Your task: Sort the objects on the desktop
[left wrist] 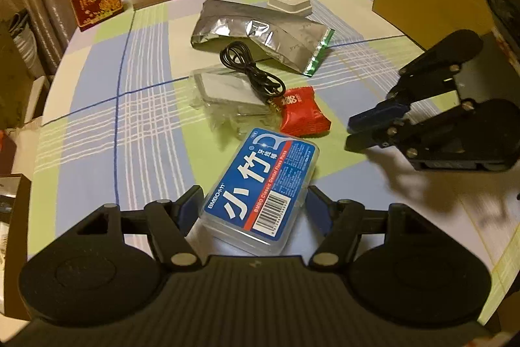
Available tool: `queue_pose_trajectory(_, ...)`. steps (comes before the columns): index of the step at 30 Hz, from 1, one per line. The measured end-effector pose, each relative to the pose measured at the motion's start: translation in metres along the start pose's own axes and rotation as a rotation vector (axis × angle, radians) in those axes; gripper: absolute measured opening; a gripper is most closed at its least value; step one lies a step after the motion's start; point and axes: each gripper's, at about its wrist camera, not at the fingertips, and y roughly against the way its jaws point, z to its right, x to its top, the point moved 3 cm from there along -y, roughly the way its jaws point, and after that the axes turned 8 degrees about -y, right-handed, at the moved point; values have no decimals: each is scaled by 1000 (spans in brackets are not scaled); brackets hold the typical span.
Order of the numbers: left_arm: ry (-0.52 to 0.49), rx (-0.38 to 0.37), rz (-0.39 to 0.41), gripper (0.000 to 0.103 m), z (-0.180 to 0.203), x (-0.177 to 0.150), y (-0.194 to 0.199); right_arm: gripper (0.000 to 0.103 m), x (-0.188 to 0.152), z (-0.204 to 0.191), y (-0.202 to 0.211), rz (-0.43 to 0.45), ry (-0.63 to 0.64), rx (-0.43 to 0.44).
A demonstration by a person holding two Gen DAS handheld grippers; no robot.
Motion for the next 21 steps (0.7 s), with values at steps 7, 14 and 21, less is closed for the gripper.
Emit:
queue_pose_trajectory(7,54,85,-35,64,-8,-2,-4,59,24,9,-19,20,52,34)
queue_pose_trajectory(14,86,116,-16,64,-20,-2,-7,68,34,21,-53,-22,22,70)
queue_pose_trajectory(21,111,84,-16,64,-23,-4,-9,41,27,21,-44,-25,-66,98)
